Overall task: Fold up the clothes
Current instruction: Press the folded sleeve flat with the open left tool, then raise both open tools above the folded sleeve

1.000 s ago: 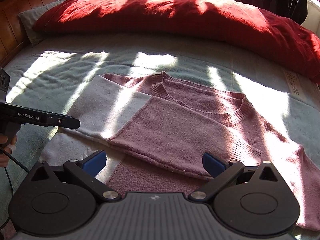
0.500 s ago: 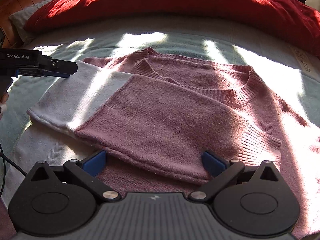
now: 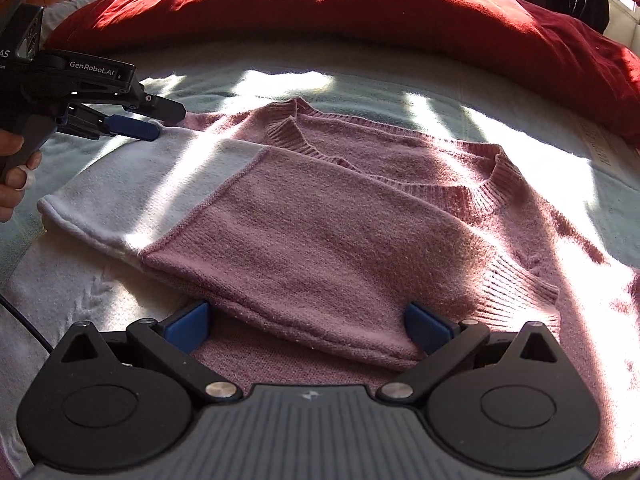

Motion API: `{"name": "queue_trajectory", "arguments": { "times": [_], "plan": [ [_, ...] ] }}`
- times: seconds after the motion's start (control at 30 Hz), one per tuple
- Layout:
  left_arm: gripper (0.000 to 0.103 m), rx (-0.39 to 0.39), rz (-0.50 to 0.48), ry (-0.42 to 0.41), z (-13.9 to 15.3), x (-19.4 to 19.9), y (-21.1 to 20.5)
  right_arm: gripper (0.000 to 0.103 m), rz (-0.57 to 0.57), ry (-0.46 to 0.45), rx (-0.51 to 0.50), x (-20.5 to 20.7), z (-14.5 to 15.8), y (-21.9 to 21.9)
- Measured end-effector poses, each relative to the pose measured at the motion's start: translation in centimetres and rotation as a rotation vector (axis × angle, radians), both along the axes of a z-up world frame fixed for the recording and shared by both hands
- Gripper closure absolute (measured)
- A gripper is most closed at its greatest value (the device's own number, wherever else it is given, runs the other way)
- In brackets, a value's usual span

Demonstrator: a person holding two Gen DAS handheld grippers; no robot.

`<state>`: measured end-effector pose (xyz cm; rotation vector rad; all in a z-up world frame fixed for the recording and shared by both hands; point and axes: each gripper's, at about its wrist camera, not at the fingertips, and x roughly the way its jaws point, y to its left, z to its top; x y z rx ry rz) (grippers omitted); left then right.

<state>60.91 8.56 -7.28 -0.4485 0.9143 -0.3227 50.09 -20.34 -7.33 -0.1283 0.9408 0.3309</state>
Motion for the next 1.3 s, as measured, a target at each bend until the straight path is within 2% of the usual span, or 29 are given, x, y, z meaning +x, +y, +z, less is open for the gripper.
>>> {"name": "queue_trajectory", "arguments": {
  "times": [0.23, 0.37, 0.43, 0.57, 0.73, 0.83, 1.0, 1.13, 1.3],
  "plan": [
    [0.045, 0.051, -0.009, -0.015, 2.9, -2.4, -0.9, 0.0, -0.007, 0.008, -0.008, -0.7, 1.5, 0.0],
    [0.044, 0.067, -0.038, -0.028, 4.3, -5.8, -1.5, 0.0, -0.053, 0.006, 0.016, -4.2, 3.3, -1.2],
    [0.043, 0.087, -0.061, -0.021, 4.5, -7.5, -2.2, 0.0, -0.084, 0.054, 0.027, -6.1, 3.1, -2.0],
    [0.036, 0.119, -0.123, 0.021, 4.4, -10.7, -3.6, 0.0, -0.135, 0.18, 0.024, -9.3, 1.8, -3.2],
    [0.031, 0.172, -0.182, 0.12, 2.9, -14.3, -5.4, 0.0, -0.116, 0.22, -0.026, -11.6, 1.3, -3.2],
    [0.024, 0.196, -0.188, 0.142, 1.8, -15.7, -5.9, 0.0, -0.138, 0.204, -0.007, -12.3, 1.0, -3.6],
    [0.006, 0.203, -0.17, 0.126, 1.4, -16.6, -6.7, 0.0, -0.123, 0.171, -0.026, -12.8, 0.7, -3.4],
    [0.002, 0.246, -0.164, 0.133, 1.3, -16.5, -7.8, 0.0, -0.12, 0.173, -0.022, -13.7, 1.0, -4.0],
    [0.001, 0.302, -0.146, 0.124, 1.5, -16.8, -8.8, 0.0, -0.135, 0.198, -0.011, -15.9, 1.8, -6.2]
  ]
}}
